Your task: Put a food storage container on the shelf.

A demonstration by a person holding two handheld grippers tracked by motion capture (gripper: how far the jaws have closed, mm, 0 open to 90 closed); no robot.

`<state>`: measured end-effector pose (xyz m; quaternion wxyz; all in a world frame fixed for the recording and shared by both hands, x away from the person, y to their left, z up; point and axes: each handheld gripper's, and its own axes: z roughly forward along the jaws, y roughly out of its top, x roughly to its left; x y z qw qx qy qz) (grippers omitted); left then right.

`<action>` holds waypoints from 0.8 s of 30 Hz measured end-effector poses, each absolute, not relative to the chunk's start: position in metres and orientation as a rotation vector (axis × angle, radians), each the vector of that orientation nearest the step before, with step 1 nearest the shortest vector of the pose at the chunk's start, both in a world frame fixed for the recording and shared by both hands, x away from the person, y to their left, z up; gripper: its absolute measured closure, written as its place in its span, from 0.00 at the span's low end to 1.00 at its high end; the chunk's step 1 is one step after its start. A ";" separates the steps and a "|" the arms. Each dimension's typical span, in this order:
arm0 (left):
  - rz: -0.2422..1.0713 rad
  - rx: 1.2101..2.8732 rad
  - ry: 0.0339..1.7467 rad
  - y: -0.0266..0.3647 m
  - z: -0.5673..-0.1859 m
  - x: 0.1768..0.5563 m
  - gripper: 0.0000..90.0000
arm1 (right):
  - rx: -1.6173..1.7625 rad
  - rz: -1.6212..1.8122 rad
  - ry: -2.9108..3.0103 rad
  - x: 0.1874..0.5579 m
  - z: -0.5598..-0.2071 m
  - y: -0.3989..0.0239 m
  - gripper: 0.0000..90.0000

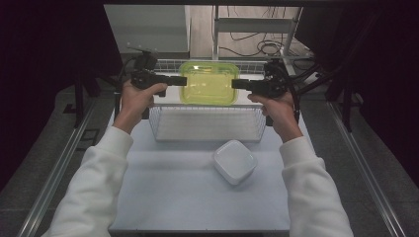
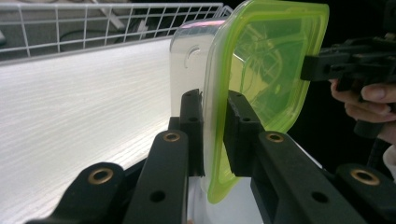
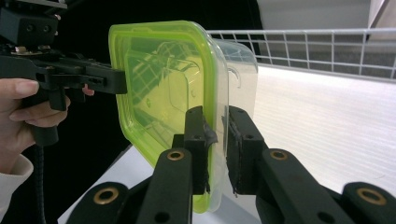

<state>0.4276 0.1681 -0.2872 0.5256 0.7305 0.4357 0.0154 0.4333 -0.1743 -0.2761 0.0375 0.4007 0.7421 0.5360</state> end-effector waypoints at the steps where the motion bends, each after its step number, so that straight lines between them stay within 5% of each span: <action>1: 0.024 1.747 1.047 0.168 -0.290 0.432 0.88 | 1.237 1.639 2.282 0.436 -0.277 -0.174 0.88; 24: -0.176 1.700 1.198 0.171 -0.318 0.488 0.88 | 1.543 1.605 2.331 0.491 -0.301 -0.174 0.88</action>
